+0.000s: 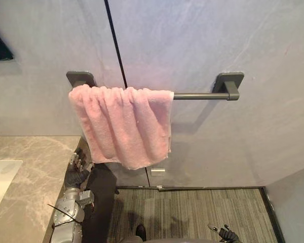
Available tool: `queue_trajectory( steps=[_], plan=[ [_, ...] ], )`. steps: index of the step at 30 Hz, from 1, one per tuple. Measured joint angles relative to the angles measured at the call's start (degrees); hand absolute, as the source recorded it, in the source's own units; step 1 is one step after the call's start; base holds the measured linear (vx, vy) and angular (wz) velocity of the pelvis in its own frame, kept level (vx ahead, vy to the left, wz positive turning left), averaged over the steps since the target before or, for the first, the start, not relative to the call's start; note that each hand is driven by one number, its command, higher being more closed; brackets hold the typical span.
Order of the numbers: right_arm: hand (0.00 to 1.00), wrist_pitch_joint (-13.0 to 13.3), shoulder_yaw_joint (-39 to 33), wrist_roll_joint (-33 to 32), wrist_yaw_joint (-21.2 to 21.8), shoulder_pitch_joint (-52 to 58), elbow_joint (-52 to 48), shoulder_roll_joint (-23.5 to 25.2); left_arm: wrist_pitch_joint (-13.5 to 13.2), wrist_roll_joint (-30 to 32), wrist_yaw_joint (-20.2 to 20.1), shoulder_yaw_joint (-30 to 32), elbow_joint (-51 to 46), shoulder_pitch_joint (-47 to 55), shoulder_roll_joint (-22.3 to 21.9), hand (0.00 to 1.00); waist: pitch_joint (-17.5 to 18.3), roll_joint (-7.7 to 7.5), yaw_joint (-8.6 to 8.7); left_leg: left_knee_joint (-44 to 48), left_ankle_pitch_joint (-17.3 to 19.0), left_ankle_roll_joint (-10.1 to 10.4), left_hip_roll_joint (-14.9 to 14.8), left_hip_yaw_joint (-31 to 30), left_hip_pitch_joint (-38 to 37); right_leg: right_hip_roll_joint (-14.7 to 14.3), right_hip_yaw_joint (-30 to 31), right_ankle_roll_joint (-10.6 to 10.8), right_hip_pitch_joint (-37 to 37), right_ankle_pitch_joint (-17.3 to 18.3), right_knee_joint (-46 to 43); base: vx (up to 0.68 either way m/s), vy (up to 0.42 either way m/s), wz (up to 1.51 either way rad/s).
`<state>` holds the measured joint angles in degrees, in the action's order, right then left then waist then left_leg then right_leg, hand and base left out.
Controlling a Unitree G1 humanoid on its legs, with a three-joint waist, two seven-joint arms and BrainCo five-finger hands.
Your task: Organize washtable
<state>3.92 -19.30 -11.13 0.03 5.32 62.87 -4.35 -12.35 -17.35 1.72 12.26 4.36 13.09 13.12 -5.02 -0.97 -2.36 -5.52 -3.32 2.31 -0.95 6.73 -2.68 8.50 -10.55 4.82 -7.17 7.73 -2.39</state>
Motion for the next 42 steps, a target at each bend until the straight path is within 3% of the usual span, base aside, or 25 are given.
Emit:
queue_trajectory(
  steps=[4,10,16,21,28,42],
  plan=[
    [0.00,0.0,0.0,0.0,0.2,-0.4,-0.1,-0.5,-0.9,-4.4,-1.4,1.2,-5.2,0.1,0.6,0.00,0.0,0.08,-0.15,0.0,0.0,0.0,-0.1,-0.8,-0.1,-0.3,-0.4,-0.2,-0.8,0.0,0.6,0.02,-0.034,0.10],
    [0.00,0.0,0.1,0.5,0.3,-1.1,-0.2,-1.0,-3.4,-8.1,-2.9,5.0,-10.8,0.3,4.7,0.00,0.0,0.08,-0.13,-0.4,0.0,0.0,-0.2,-0.8,-0.1,-0.3,-0.4,-0.5,-0.9,0.1,0.6,0.00,-0.005,0.00],
    [0.00,-0.1,0.0,0.5,0.4,-1.0,-0.2,-1.0,-3.4,-9.3,-2.9,6.4,-10.8,0.3,6.3,0.00,0.1,-0.23,-0.15,-0.4,0.0,0.0,-0.2,-0.8,-0.2,-0.3,-0.4,-0.6,-1.0,0.1,0.6,0.00,0.000,0.00],
    [0.00,-0.3,-0.2,0.5,0.7,-0.7,-0.2,-1.0,-3.4,-10.3,-4.2,6.0,-10.7,-1.0,11.0,0.00,0.1,-0.76,-0.15,-0.4,0.0,0.0,-0.2,-0.8,-0.2,-0.3,-0.4,-0.6,-1.0,0.1,0.6,0.00,0.000,0.00],
    [0.00,-0.5,-0.2,0.5,1.5,-0.4,-0.2,-1.0,-2.8,-11.4,-7.4,0.6,-7.9,-4.2,15.3,0.00,-0.1,-1.43,-0.05,-0.4,0.0,0.0,-0.2,-0.8,-0.1,-0.3,-0.4,-0.6,-1.0,0.1,0.9,0.00,0.000,0.00],
    [0.00,-0.8,-0.2,0.5,1.5,-1.1,1.2,-1.1,-0.7,-12.4,-10.6,-7.8,-3.6,-7.2,18.8,0.00,0.0,-2.13,0.06,-0.4,0.1,0.1,-0.2,-0.2,0.1,-0.4,-0.2,-1.0,-1.0,-0.1,1.7,0.00,0.000,0.00]
  ],
)
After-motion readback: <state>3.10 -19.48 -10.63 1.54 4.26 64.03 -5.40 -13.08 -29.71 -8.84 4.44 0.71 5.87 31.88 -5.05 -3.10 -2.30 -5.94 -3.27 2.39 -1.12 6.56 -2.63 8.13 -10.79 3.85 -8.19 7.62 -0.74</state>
